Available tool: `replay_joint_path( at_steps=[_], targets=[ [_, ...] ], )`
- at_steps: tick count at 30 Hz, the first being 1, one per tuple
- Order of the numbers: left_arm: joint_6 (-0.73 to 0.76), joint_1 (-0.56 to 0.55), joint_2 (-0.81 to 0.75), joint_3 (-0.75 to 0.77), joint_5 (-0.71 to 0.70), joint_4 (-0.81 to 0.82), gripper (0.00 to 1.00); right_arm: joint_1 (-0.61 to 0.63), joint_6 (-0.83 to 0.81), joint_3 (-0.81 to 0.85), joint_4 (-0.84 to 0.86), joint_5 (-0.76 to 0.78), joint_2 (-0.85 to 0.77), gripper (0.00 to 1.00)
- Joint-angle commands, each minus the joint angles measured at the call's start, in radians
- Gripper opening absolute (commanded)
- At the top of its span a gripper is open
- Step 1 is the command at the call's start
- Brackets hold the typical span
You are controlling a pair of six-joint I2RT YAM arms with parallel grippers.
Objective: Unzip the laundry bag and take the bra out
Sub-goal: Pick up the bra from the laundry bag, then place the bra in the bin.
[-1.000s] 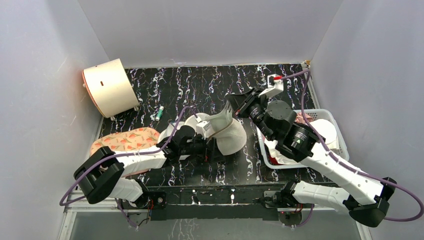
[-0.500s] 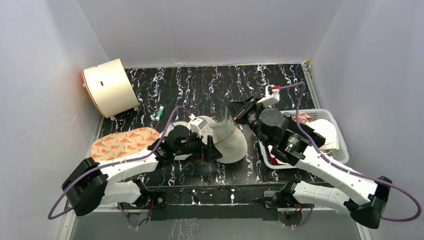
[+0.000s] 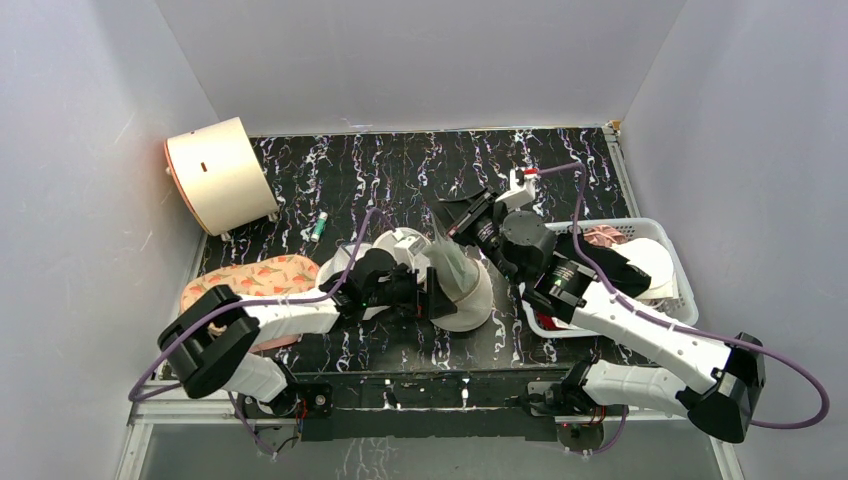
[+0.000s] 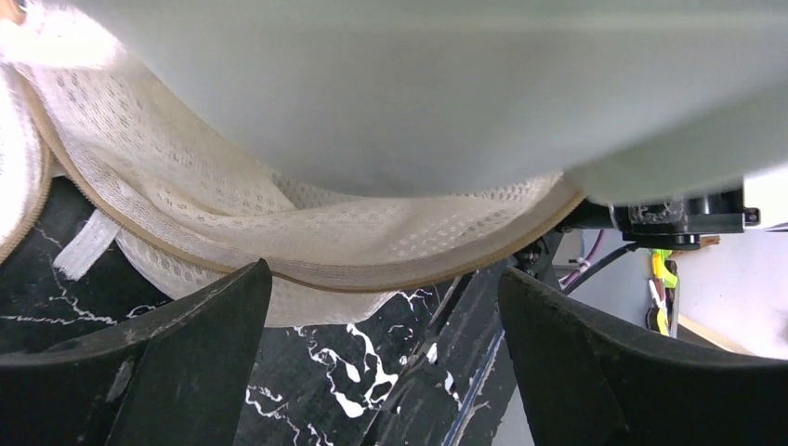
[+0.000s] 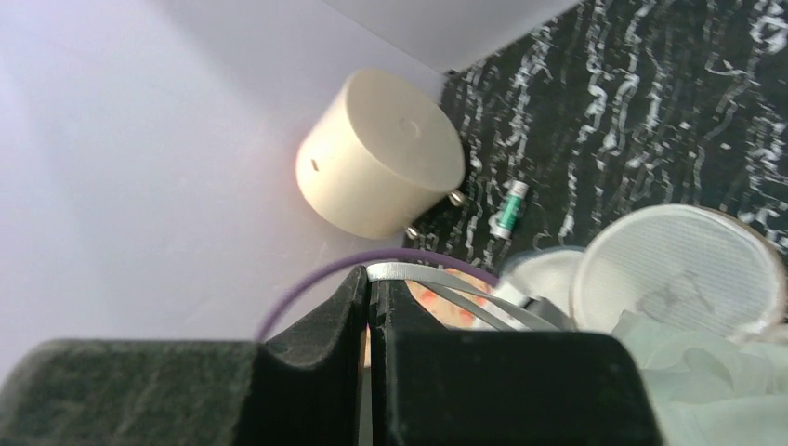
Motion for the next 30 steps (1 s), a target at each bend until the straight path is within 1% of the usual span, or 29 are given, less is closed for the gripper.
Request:
replay_joint_path(
  at_steps=[1,6,10,14,18,21,24,27,30],
  targets=[
    [-0.020,-0.012,0.044,0.001,0.004,0.124,0.90,-0.002,0.021,0.103,0.167,-0.016,-0.005,0.00],
    [0.037,-0.012,0.049,0.016,-0.025,0.034,0.89,-0.002,-0.015,0.159,0.193,0.001,-0.017,0.00],
    [0.076,-0.013,-0.029,0.022,-0.063,-0.070,0.90,-0.002,-0.070,0.188,0.149,0.047,-0.052,0.00],
    [0.123,-0.012,-0.140,0.061,-0.085,-0.193,0.98,-0.003,-0.132,0.200,0.089,0.113,-0.123,0.00],
    [0.172,-0.012,-0.214,0.116,-0.103,-0.311,0.98,-0.002,-0.253,0.261,0.041,0.161,-0.181,0.00],
    [0.209,-0.011,-0.259,0.167,-0.136,-0.407,0.98,-0.002,-0.349,0.336,-0.043,0.192,-0.213,0.00],
    [0.233,-0.011,-0.312,0.210,-0.181,-0.488,0.98,-0.003,-0.419,0.375,-0.171,0.263,-0.260,0.00],
    [0.259,-0.010,-0.350,0.262,-0.225,-0.549,0.98,-0.002,-0.484,0.404,-0.309,0.368,-0.324,0.00],
    [0.312,-0.010,-0.355,0.369,-0.260,-0.616,0.99,-0.002,-0.532,0.439,-0.473,0.505,-0.393,0.00]
  ],
)
